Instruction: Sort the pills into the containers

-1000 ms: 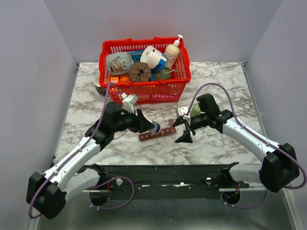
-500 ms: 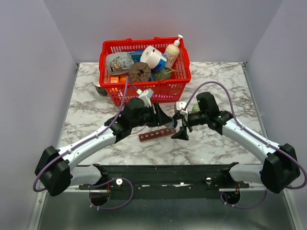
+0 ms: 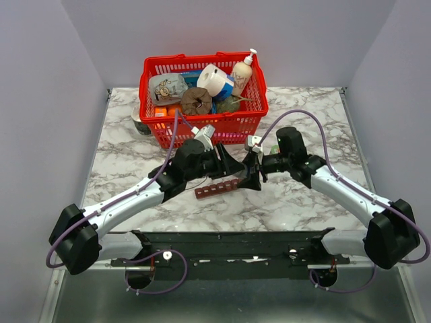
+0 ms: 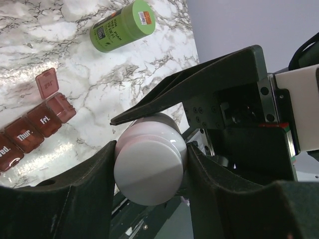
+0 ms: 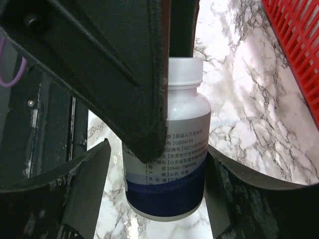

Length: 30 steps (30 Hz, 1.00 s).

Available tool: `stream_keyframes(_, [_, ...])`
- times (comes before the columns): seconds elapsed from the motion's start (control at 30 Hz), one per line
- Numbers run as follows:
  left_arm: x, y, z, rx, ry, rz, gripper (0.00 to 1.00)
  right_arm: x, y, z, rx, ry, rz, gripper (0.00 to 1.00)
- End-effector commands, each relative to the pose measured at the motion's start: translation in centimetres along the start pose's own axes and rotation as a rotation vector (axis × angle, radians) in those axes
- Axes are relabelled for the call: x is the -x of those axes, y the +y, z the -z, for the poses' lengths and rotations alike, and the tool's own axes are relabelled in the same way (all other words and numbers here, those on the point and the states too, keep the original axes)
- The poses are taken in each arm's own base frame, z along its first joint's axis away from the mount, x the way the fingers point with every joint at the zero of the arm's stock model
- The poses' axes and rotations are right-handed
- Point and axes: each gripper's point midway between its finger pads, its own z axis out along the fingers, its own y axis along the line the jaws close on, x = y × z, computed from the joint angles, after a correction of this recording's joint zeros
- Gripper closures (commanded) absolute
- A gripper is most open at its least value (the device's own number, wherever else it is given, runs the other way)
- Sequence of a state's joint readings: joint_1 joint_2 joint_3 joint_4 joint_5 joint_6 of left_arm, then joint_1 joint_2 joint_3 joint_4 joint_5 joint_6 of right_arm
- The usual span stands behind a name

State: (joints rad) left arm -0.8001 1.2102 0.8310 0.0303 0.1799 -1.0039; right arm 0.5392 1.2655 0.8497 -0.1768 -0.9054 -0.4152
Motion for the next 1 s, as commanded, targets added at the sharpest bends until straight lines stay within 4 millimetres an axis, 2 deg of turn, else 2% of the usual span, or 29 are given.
stream_keyframes(0.0, [0.9,-0.4,-0.4,-0.018,-0.052,0.007,1.0,1.6,0.8,-0.4,0.054,-0.05,-0.002,0.24])
stream_keyframes(0.13, [0.8,-0.4,-0.4,-0.016,-0.052,0.009,1.0,1.5,0.9,-0.6,0.07,-0.053,-0.02,0.4])
stream_keyframes(0.17, [0.8,-0.3,-0.4,-0.013,-0.054,0.006,1.0,1.6,1.1,-0.6,0.078,-0.057,-0.022,0.49])
stream_keyframes(0.23, [0.8,0.0,-0.4,0.005,-0.051,-0.001,1.0,1.6,1.1,-0.7,0.081,-0.057,-0.026,0.57])
stream_keyframes(0.27, [0.9,-0.1,-0.4,0.012,-0.052,-0.006,1.0,1.7,1.2,-0.7,0.088,-0.059,-0.024,0.69])
stream_keyframes(0.3, [0.8,0.1,-0.5,0.021,-0.046,-0.011,1.0,1.6,1.2,-0.7,0.092,-0.058,-0.028,0.74])
stream_keyframes(0.4, [0.6,-0.4,-0.3,0.008,-0.021,-0.036,1.0,1.4,1.6,-0.8,0.119,-0.057,-0.03,0.88])
stream_keyframes(0.43, [0.6,-0.5,-0.2,0.007,-0.017,-0.06,1.0,1.4,1.7,-0.8,0.124,-0.058,-0.03,0.89])
stream_keyframes(0.47, [1.0,-1.0,0.0,-0.004,-0.025,-0.077,0.76,1.5,1.8,-0.8,0.133,-0.06,-0.031,0.9])
stream_keyframes(0.5, [1.6,-1.8,0.4,-0.02,-0.043,-0.093,0.6,1.3,1.9,-0.8,0.141,-0.057,-0.035,0.91])
stream_keyframes(0.53, [1.5,-1.5,0.8,0.001,-0.034,-0.098,0.46,1.3,2.0,-0.8,0.146,-0.057,-0.034,0.91])
stream_keyframes(0.57, [2.0,-2.0,1.2,-0.009,-0.045,-0.134,0.26,1.4,2.1,-0.8,0.15,-0.059,-0.031,0.91])
stream_keyframes(0.6, [2.4,-2.6,1.9,-0.022,-0.057,-0.151,0.2,1.5,2.3,-0.7,0.156,-0.063,-0.024,0.92])
stream_keyframes(0.7, [3.3,-2.9,3.6,-0.03,-0.075,-0.195,0.05,1.6,2.6,-0.5,0.17,-0.072,-0.011,0.92])
stream_keyframes(0.87, [3.6,-2.0,6.1,-0.075,-0.041,-0.257,0.03,2.0,3.6,-0.3,0.225,-0.091,-0.003,0.93])
stream_keyframes(0.97, [2.7,-2.2,7.8,-0.161,-0.011,-0.4,0.02,2.2,4.1,-0.1,0.261,-0.106,-0.012,0.93])
